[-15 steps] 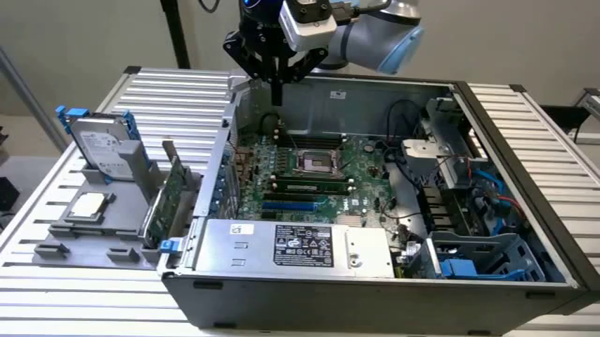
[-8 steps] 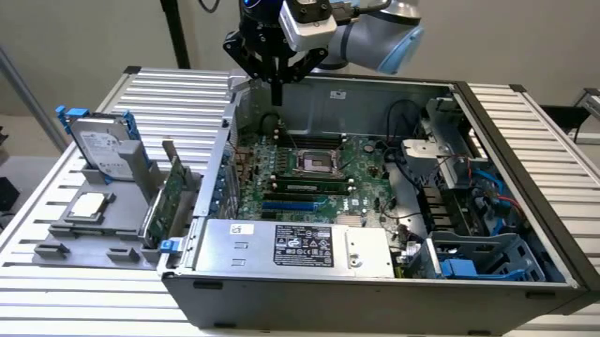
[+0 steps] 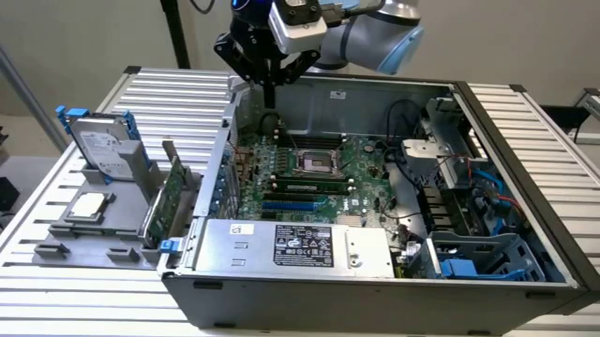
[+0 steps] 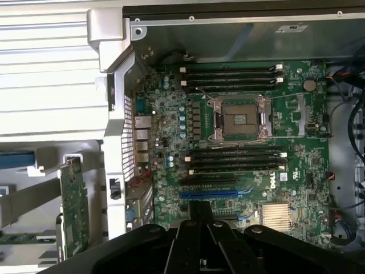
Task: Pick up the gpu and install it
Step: 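Reach for the gpu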
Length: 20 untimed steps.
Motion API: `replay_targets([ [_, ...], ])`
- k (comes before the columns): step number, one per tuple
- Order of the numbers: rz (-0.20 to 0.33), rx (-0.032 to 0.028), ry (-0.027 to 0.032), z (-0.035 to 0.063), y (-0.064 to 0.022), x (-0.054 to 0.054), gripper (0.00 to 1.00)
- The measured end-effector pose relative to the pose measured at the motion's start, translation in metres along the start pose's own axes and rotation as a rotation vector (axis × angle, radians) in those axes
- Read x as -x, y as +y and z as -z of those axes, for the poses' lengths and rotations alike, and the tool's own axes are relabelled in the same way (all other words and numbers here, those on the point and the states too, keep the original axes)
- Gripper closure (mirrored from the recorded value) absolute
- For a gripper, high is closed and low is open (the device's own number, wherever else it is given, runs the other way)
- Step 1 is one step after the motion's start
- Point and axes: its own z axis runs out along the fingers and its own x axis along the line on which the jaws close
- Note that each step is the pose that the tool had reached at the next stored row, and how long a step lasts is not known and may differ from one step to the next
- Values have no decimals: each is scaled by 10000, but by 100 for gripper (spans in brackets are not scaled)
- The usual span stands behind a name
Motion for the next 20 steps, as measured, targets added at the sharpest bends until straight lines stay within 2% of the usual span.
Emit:
replay_targets([
  [8, 1, -18, -1, 7, -156, -258, 89],
  [20, 2, -112, -7, 6, -335, -640, 89],
])
